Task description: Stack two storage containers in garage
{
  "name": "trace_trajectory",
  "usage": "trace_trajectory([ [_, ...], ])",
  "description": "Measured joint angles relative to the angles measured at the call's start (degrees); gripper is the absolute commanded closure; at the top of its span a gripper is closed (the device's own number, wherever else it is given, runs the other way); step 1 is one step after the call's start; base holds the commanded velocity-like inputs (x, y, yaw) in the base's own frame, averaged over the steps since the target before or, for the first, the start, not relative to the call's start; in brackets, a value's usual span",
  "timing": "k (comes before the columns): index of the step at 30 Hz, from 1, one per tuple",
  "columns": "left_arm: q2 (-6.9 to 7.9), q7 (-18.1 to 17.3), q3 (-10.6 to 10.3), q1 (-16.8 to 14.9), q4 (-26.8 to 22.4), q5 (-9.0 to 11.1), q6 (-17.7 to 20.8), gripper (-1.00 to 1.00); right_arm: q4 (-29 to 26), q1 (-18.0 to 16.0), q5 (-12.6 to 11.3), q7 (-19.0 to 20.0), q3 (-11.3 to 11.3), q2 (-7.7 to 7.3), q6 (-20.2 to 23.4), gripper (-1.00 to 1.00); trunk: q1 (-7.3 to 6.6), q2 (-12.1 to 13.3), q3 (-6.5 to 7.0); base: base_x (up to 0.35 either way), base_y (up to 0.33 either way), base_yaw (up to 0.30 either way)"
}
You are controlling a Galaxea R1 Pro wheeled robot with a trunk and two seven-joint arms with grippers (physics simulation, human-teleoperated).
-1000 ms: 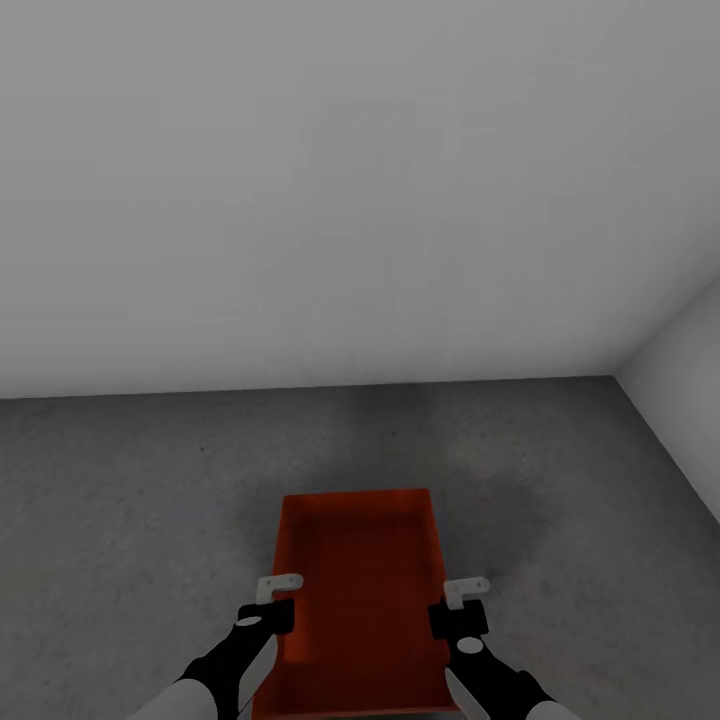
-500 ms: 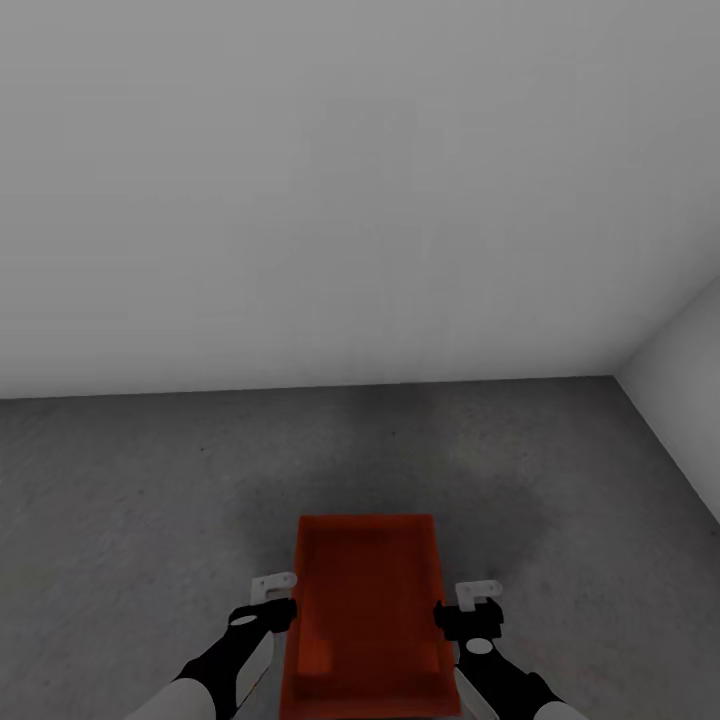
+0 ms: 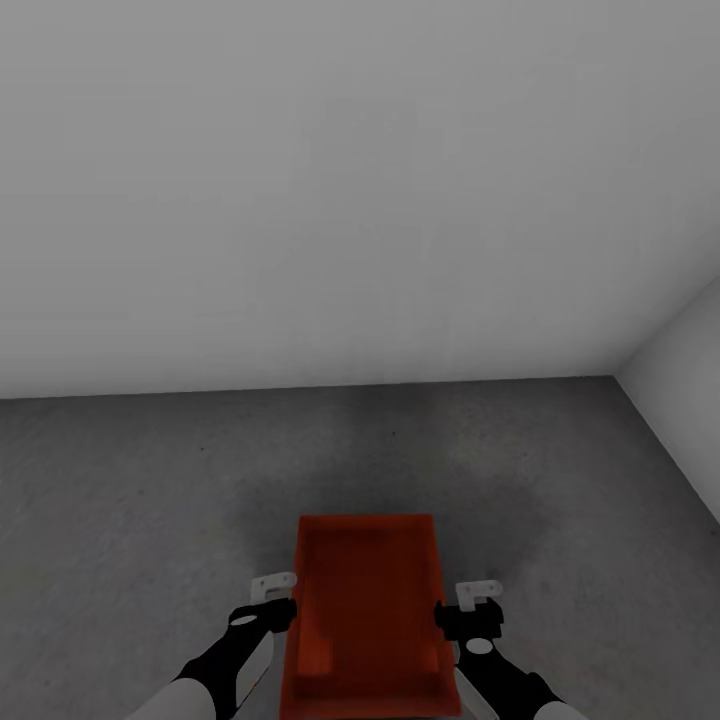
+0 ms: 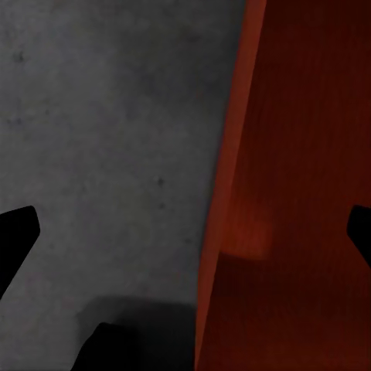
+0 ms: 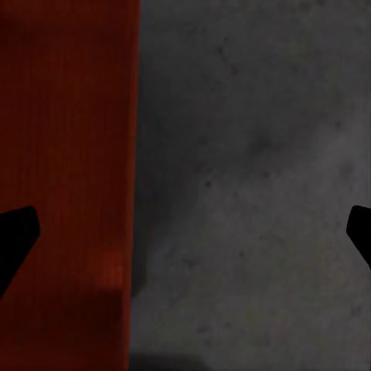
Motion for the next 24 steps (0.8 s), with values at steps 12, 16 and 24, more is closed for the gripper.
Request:
trace_trajectory([
  [12,0.00,-0.15,0.06,0.02,-0.14,-0.08,0.11,-1.00,0.00,0.00,0.00,-0.13,0.00,0.00,-0.10,-1.00,0.00,0.00,0.00,0.000,0.000,0.000],
  [16,0.00,-0.17,0.06,0.01,-0.15,-0.08,0.11,-1.00,0.00,0.00,0.01,-0.17,0.00,0.00,-0.13,-1.00,0.00,0.00,0.00,0.000,0.000,0.000],
  [24,0.00,-0.17,0.01,0.01,-0.04,-0.09,-0.03,-1.00,0.00,0.00,0.01,-0.18,0.00,-0.01,-0.19,-1.00,0.00,0.00,0.00,0.000,0.000,0.000],
])
